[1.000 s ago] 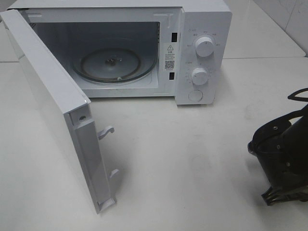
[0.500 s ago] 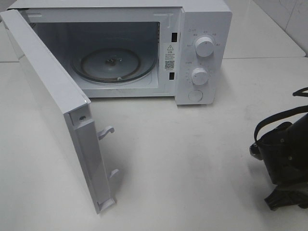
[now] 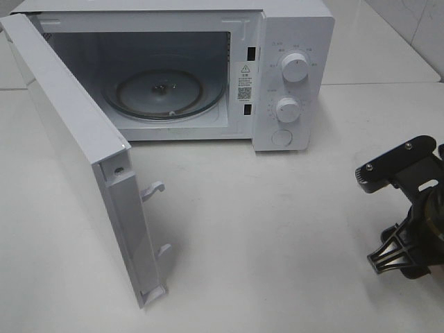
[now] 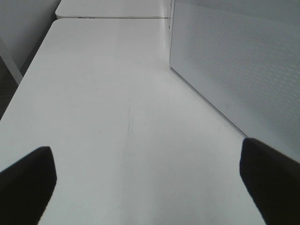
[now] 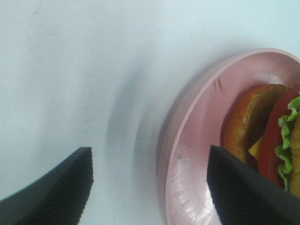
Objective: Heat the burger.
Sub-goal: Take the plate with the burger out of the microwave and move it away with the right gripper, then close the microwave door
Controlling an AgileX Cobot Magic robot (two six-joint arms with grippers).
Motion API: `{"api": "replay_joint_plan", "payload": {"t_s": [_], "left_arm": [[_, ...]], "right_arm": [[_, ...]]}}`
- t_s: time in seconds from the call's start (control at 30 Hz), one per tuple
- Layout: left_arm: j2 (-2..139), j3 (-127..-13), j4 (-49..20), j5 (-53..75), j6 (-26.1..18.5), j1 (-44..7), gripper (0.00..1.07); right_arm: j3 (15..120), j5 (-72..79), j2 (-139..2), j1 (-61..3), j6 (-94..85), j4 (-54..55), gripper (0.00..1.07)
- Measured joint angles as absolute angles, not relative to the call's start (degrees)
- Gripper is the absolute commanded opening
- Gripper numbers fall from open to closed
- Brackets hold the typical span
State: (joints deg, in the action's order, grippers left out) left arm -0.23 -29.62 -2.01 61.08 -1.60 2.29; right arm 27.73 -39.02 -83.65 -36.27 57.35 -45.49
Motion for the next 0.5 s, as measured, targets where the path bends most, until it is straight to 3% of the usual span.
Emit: {"api": "replay_joint_plan", "payload": {"t_s": [0.3,0.5], "left_arm": [[-0.23,-29.62,-2.01,61.08,-1.6,2.29,1.0],[-0.23,-29.62,-2.01,61.08,-1.6,2.29,1.0]], "right_arm": [[31.74,-40.28,-72.31,-36.27,37.64,-31.05,0.76],[38.39,-48.13,-64.8,-36.27,19.14,-15.53,0.76]]}}
